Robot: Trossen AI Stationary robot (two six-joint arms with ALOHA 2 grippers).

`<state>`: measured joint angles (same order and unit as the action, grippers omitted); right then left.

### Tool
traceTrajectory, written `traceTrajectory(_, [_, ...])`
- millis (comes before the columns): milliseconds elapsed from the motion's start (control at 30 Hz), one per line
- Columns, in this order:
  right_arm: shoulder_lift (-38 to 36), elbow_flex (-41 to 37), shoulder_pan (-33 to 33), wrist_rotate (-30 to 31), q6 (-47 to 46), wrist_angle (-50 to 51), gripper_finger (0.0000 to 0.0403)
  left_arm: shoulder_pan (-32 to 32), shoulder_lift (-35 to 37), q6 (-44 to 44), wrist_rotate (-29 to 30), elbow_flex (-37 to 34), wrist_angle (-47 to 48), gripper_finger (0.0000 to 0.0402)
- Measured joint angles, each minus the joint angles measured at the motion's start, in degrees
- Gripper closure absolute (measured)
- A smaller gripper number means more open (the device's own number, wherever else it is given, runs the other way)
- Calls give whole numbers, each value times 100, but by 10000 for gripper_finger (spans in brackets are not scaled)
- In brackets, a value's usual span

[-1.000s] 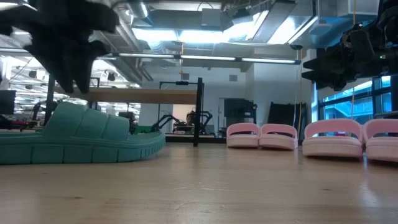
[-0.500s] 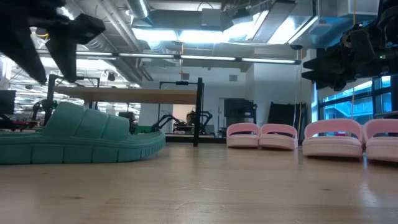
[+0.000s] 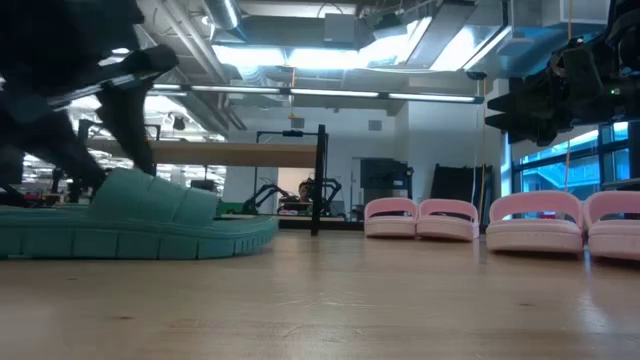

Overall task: Pick and place slides into the shelf
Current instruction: Put the green slide under the shelf

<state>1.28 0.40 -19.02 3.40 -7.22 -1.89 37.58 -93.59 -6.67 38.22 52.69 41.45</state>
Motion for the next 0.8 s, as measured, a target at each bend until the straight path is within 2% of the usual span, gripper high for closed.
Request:
traceTrajectory(100, [0,0,1,0,4,1,135,-9,-62,101,298,0,-46,241])
traceTrajectory(333, [0,0,-1,0,20,2,135,-45,-62,422,363,0,-190,248])
traceTrajectory(467, [0,0,1,0,20,2,135,-167,-62,432,328,0,-234,288])
traceTrajectory(667, [0,0,-1,0,22,2,135,-420,-57,441,137,0,-368,379])
traceTrajectory(733, [0,0,0,0,20,2,135,-508,-54,315,162,0,-388,392])
traceTrajectory(800, [0,0,1,0,22,2,135,-633,-46,-224,523,0,-324,391])
